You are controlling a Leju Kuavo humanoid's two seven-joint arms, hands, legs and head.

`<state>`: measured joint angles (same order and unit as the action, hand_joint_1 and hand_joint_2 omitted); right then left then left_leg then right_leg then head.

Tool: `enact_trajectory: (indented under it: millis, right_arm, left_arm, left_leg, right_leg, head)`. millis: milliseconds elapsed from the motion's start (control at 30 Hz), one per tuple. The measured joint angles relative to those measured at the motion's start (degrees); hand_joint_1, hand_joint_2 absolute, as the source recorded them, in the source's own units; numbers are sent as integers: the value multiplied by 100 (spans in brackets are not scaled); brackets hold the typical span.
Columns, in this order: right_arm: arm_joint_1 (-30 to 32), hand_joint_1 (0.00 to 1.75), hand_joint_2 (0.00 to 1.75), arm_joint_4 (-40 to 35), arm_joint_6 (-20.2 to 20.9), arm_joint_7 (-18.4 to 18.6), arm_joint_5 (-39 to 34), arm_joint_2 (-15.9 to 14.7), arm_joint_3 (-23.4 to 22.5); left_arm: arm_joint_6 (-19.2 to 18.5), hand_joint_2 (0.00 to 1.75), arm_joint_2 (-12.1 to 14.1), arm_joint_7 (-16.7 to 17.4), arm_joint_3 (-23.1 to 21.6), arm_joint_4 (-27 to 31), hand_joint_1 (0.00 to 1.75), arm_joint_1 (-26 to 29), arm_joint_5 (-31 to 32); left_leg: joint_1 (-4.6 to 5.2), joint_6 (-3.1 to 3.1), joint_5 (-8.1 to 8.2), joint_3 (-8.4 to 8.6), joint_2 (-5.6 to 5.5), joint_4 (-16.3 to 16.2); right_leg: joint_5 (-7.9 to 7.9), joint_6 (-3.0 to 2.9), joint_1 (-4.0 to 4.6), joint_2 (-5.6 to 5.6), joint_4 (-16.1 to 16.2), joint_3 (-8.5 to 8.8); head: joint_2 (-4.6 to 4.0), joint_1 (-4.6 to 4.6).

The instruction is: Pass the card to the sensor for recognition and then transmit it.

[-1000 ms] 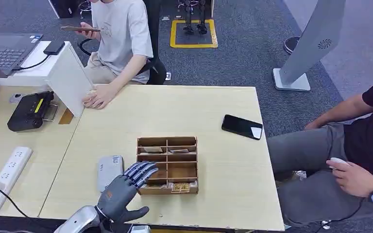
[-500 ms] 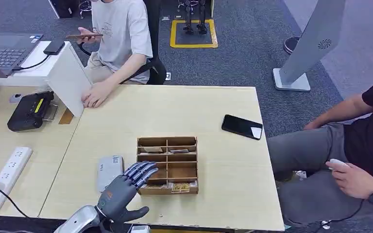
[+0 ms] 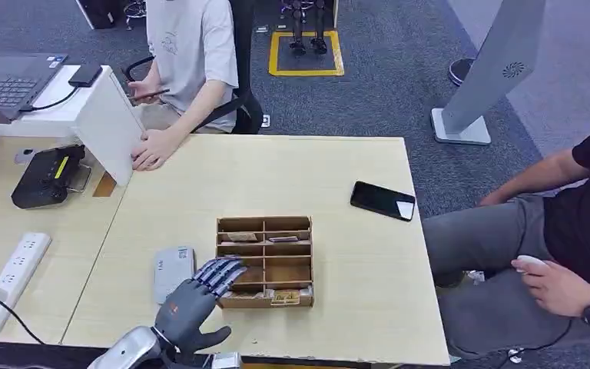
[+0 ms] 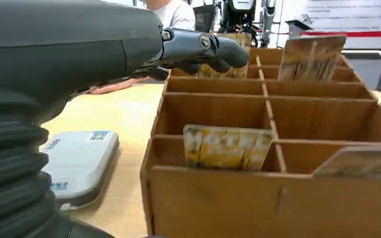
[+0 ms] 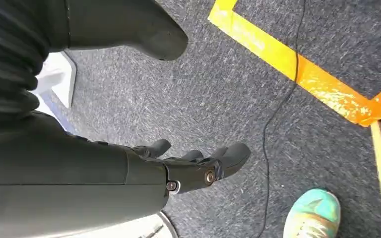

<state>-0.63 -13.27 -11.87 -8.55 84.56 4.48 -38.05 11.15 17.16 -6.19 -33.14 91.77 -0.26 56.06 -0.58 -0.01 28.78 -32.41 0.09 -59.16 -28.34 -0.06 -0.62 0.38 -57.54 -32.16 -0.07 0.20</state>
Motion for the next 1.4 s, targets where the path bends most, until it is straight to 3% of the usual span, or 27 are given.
enact_trajectory:
  millis: [200,333,1400]
  right_arm:
    - [-41,0,175,0,48,20,0,0,66]
    - [-51,0,175,0,50,52,-2,0,76]
    - [-59,0,175,0,55,111,-52,0,107]
  left_arm:
    - [55,175,-52,-2,0,-175,0,-6,15]
    - [85,175,-72,308,2,-266,0,-22,411]
    - [122,175,-144,234,2,-430,0,-26,271]
  left_leg:
    - [0,0,0,-1,-1,0]
    - [0,0,0,-1,-2,0]
    - [0,0,0,-1,-2,0]
  right_leg:
    - [0,0,0,-1,0,0]
    - [0,0,0,-1,0,0]
    - [0,0,0,-1,0,0]
  head:
    - [0,0]
    - [0,0]
    - [0,0]
